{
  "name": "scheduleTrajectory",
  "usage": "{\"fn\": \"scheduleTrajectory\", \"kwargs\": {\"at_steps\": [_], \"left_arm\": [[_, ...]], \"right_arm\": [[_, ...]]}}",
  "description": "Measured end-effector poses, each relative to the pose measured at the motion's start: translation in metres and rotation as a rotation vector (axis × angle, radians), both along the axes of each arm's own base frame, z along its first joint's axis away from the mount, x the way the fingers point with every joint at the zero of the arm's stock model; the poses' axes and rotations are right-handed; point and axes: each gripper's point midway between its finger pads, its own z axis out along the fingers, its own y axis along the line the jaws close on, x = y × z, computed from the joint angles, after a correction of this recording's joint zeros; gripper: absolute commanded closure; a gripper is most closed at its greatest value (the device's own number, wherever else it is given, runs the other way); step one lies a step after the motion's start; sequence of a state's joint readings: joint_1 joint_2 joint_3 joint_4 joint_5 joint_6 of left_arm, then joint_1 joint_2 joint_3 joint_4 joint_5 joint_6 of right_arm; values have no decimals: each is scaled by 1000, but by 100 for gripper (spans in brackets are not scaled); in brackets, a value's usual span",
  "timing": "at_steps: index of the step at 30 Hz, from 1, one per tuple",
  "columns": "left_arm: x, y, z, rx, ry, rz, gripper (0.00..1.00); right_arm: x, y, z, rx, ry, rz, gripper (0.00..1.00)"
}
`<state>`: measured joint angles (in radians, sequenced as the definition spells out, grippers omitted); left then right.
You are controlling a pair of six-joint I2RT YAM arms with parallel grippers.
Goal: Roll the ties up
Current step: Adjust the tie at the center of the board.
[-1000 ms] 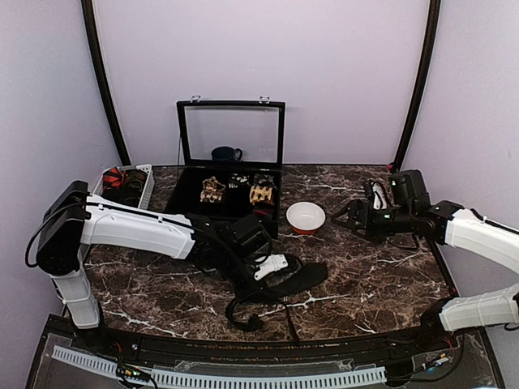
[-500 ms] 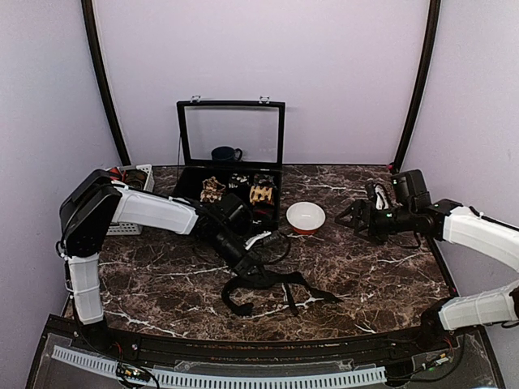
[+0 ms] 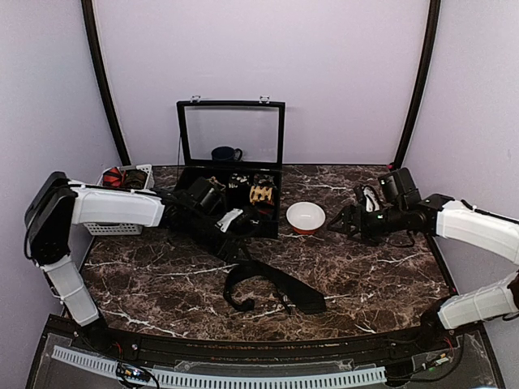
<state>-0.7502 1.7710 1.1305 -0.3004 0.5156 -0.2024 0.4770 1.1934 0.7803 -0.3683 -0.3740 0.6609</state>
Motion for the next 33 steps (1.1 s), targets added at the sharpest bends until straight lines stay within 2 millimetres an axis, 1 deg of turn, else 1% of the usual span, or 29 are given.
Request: {"fn": "scheduleTrajectory", "kwargs": {"at_steps": [3,4,5,7,9,11,13,15,17,19,22,24,26,27,29,31,33], "left_arm": [[-14,17,36,-47,-103,18,29],[-20,24,50,-77,-146,29,25],[-26,29,58,-103,-174,38,24],[-39,41,69,-150,-215,65,23],[-50,52,67,-170,-222,95,23],[-59,59,57,-161,-205,112,23],[-66,61,46,-134,-193,111,23],[-75,56,41,-108,-208,87,25],[-89,47,37,-93,-218,40,26],[-97,44,32,-79,-217,21,26],[-93,46,29,-63,-225,55,26],[-90,50,28,-56,-227,82,26],[-89,53,28,-55,-234,99,26],[-89,54,28,-54,-241,103,27],[-91,53,28,-52,-255,96,28],[-96,50,27,-44,-268,70,29],[-102,44,24,-30,-275,24,30]], "right_arm": [[-4,16,0,-32,-19,52,13],[-5,23,-1,-43,-24,74,13],[-6,31,-2,-60,-30,96,13],[-9,46,-8,-95,-39,142,14],[-13,66,-14,-141,-54,205,15],[-18,87,-22,-184,-72,268,16],[-22,105,-29,-218,-88,325,17],[-25,120,-37,-247,-99,377,17],[-29,133,-48,-275,-104,421,17],[-32,142,-59,-299,-100,454,17],[-36,156,-76,-342,-94,493,16],[-39,167,-86,-366,-93,519,18],[-43,174,-96,-392,-93,537,23],[-44,177,-101,-409,-92,545,28],[-46,180,-111,-448,-85,554,41],[-45,179,-119,-487,-79,555,56],[-43,178,-120,-508,-71,538,70]]}}
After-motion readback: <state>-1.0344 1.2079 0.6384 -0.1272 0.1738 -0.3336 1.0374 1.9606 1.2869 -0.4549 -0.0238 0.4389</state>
